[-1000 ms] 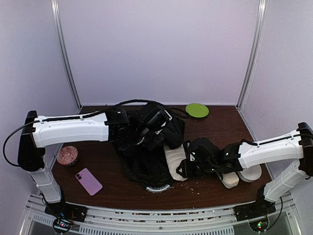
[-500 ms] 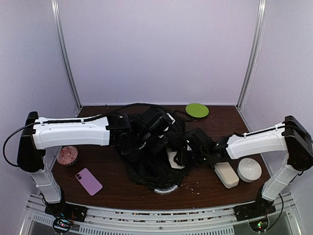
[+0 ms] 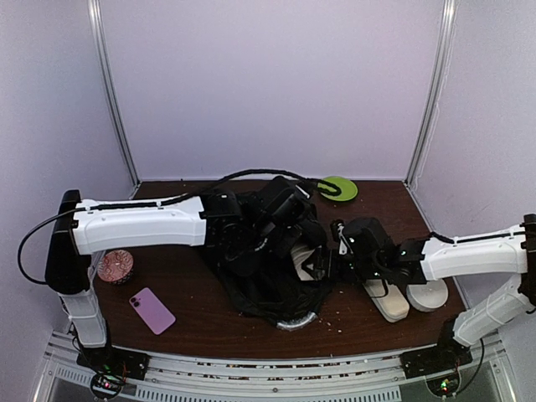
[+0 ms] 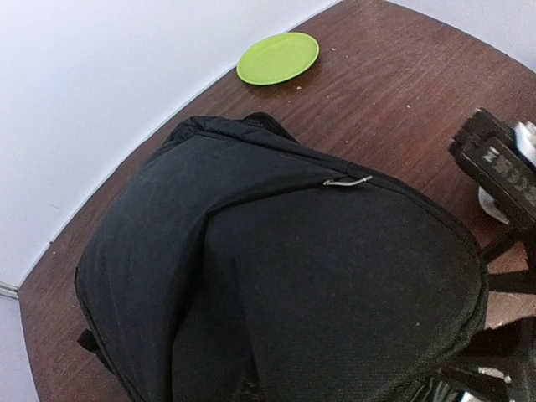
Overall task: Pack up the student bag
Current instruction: Place the stationery in the student bag.
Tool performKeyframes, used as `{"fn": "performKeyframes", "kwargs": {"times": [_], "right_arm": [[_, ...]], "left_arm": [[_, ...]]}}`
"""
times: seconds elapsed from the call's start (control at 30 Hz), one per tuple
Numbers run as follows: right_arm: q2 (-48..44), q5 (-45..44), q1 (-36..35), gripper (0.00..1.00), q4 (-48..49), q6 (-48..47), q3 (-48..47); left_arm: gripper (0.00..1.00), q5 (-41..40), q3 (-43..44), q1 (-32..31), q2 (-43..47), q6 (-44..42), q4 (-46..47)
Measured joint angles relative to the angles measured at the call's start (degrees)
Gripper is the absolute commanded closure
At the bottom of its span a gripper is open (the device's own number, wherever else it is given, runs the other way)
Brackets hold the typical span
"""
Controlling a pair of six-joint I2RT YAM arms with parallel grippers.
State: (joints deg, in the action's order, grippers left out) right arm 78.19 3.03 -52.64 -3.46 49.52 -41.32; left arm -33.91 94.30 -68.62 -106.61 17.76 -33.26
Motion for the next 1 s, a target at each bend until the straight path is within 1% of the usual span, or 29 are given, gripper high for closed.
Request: {"fn": "performKeyframes", "kwargs": {"times": [0.13, 0.23, 0.4, 0.47, 0.63, 0.77, 1.0], "right_arm": [[-4.9, -0.3, -1.5, 0.16, 2.7, 1.7, 5.4], [-6.3, -1.0, -2.3, 0.16, 5.9, 4.9, 9.9], [-8.8, -3.7, -3.3, 0.17, 16.0, 12.1, 17.7], [-9.6, -4.6, -3.4, 0.17, 19.6, 14.5, 19.4], [-9.7, -6.1, -3.5, 0.18, 27.4, 18.0, 19.9], [-8.9, -6.5, -3.5, 0.2, 31.6, 20.2, 19.6], [-8.6, -6.2, -3.5, 0.2, 31.8, 23.2, 19.4]], "left_arm": [[1.0, 0.1, 2.6, 0.0, -1.7, 1.9, -1.0], [1.0, 0.0, 3.9, 0.1, -2.4, 3.7, -1.5], [1.0, 0.1, 4.9, 0.2, -3.3, 6.4, -1.6], [1.0, 0.1, 4.9, 0.2, -3.4, 7.3, -1.6], [1.0, 0.7, 5.5, 0.4, -3.6, 8.9, -1.5], [1.0, 1.1, 5.5, 0.5, -3.6, 9.4, -1.5], [1.0, 1.1, 5.5, 0.5, -3.6, 9.8, -1.5]]}}
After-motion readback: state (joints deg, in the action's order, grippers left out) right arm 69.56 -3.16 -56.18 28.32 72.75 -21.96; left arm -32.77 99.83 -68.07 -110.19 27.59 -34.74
